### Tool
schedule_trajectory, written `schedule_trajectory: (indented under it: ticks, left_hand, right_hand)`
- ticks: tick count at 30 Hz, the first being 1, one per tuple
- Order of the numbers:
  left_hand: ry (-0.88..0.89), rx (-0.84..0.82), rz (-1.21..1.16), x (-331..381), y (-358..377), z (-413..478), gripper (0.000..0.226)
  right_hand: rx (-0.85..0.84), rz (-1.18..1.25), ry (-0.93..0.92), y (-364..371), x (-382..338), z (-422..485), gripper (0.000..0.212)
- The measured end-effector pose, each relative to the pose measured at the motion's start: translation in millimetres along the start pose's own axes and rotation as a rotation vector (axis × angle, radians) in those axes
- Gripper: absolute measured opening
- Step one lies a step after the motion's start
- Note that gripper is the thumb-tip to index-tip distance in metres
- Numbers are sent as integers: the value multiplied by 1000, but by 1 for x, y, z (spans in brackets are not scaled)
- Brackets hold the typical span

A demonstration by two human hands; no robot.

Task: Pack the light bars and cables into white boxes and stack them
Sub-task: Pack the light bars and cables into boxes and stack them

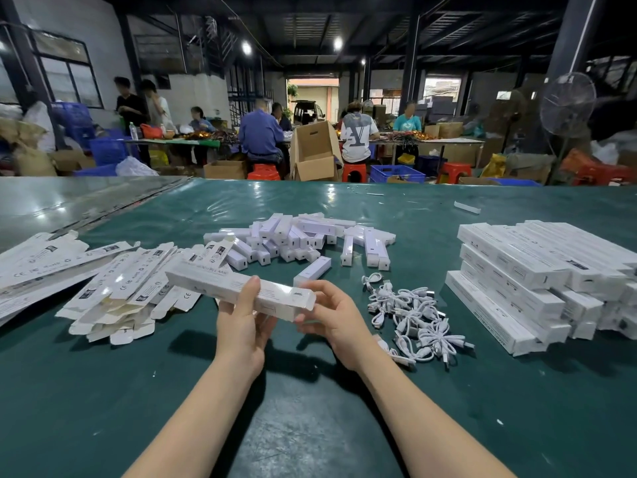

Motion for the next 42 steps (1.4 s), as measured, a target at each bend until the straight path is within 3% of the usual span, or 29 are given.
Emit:
schedule_trajectory:
  ticks: [3, 6, 8, 11, 15, 17, 19, 22, 25, 27, 31, 42]
  left_hand:
    - [62, -21, -30, 6, 10, -7, 18]
    - [106, -72, 179, -2, 23, -19, 10]
    - [125, -92, 258, -7, 28, -23, 22]
    - [167, -182, 321, 0, 38, -28, 24]
    - [70, -380, 219, 0, 51, -34, 25]
    - [72, -331, 186, 5, 44, -29, 25]
    - [96, -188, 148, 14, 27, -19, 19]
    - [124, -51, 137, 22, 6, -8, 7]
    - [92, 1, 34, 21, -5, -4, 3]
    - [48, 15, -47, 17, -6, -3, 2]
    - [-16, 6, -166, 14, -4, -4, 2]
    - [-107, 8, -52, 4, -1, -8, 17]
  right_hand:
    - [17, -127, -32, 2, -1, -2, 24]
    - [72, -329, -110, -3, -9, -4, 26]
    - [92, -416, -163, -5, -15, -7, 27]
    - [130, -400, -196, -7, -18, -8, 26]
    - [180, -416, -189, -10, -19, -6, 21]
    - [236, -428, -198, -19, -19, -5, 29]
    - [347, -488, -279, -32, -33, -10, 19]
    - [578, -916, -356, -52, -61, -19, 22]
    - [703, -1351, -201, -69, -68, -21, 38]
    - [729, -1478, -81, -78, -65, -23, 36]
    - [702, -1522, 26, -89, -57, -21, 35]
    - [734, -1417, -40, -99, -61, -24, 33]
Point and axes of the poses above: each hand's wrist, its own z-axis towards the middle knuckle, its own y-axis out of the palm, x = y × z, the point moved 10 cm from there along z, towards the middle knuckle, and after that the axes turned 9 degrees about z, right-handed, at the moved point
